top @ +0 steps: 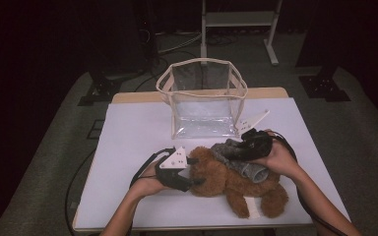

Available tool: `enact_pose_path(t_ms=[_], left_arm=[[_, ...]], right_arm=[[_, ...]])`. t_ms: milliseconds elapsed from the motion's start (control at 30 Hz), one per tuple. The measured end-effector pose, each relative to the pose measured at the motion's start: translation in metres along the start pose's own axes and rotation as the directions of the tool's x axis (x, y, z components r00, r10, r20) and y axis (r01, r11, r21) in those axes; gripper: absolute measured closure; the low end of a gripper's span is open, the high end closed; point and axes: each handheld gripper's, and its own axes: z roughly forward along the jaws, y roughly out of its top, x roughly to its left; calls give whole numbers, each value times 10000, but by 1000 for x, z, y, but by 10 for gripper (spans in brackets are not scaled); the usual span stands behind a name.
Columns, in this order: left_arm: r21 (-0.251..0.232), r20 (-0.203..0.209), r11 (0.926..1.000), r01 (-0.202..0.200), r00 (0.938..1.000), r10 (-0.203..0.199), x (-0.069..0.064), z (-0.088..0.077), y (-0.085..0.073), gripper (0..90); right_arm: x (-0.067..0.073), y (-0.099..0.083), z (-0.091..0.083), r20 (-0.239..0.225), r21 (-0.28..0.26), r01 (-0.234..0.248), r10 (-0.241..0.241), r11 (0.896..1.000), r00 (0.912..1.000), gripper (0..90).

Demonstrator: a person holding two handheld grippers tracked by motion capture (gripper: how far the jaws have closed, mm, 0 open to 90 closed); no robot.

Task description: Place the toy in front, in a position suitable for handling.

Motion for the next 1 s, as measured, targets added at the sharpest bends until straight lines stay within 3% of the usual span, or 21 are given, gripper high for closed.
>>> enact_pose_path(t_ms=[167,233,433,533,600,700,833,900,1000], left_arm=[[-177,293,9998,25,9996,-20,-1,5,7,302],[9,368,10000,12,9993,-13,-2,7,8,321],[-62,495,9998,207,9986,-204,-2,7,3,351],[-42,511,9998,181,9985,-179,-2,7,3,354],[30,478,9999,107,9988,-108,-2,7,4,354],[160,434,9999,22,9991,-29,-1,5,9,342],[-95,508,9999,-34,9987,38,1,3,19,321],[81,394,9999,-98,9992,95,2,6,22,277],[294,630,9996,-37,9980,19,2,13,21,285]], right_arm=[[20,-3,2,-270,-78,566,-568,9984,9980,731],[22,-4,0,-238,-69,611,-612,9981,9978,731],[11,-4,-21,105,-627,323,-317,9975,9994,727],[1,-8,-36,414,-808,5,29,9967,9991,727],[-5,-13,-39,338,-842,-246,276,9961,9990,727],[-3,-22,-30,207,-432,-293,302,9986,9993,727],[9,-25,-20,63,-506,-17,20,9987,10000,731],[18,-23,-18,-23,-471,178,-180,9987,9998,730],[23,-21,-19,99,-363,460,-457,9983,9989,729]])
